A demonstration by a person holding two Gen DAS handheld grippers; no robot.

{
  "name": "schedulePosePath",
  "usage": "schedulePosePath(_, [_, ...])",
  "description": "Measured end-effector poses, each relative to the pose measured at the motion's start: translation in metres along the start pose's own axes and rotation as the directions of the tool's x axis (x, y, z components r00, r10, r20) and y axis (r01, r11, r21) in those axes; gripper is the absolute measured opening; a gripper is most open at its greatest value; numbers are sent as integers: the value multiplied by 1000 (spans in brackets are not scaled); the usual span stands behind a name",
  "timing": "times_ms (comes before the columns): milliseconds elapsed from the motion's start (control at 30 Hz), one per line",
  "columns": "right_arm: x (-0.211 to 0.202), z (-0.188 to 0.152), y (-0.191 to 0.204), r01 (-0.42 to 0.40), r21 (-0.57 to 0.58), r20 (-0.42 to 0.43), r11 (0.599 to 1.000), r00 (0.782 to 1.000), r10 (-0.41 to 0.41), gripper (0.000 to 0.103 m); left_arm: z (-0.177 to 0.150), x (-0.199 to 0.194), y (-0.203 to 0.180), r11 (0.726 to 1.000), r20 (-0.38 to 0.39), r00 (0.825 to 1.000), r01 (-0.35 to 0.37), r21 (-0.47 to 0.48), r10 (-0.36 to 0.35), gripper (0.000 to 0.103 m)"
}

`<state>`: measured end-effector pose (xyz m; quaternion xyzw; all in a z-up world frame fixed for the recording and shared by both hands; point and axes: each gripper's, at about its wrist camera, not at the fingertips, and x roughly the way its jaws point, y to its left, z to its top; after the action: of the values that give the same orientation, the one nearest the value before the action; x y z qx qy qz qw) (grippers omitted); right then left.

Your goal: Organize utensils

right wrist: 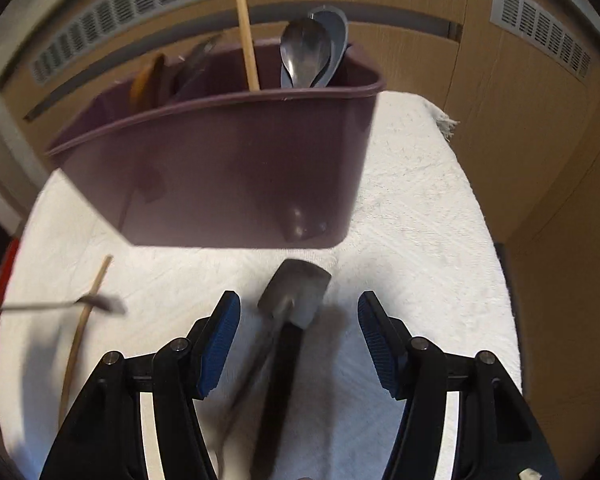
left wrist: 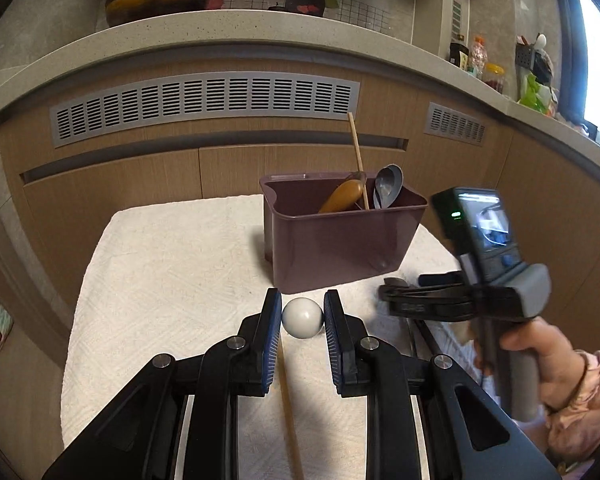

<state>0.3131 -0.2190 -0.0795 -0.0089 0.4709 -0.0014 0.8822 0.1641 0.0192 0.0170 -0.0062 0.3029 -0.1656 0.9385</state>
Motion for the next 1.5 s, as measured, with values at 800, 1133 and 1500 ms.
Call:
schedulePosePath(800, [-115, -42, 3, -102, -206, 265, 973, 952, 156, 1, 10, -52, -7, 999, 72, 997, 19, -49, -15, 22])
schedulePosePath(1133, [-41, -34, 2, -58, -114, 105, 992, 992, 70, 44, 6, -45, -5, 998, 46, 999, 16, -57, -13, 22])
schedulePosePath(1500, [-12, -29, 27, -3, -235, 48, 972, 999, 15, 11, 0, -39, 0, 997, 24, 999, 28, -74, -26, 22])
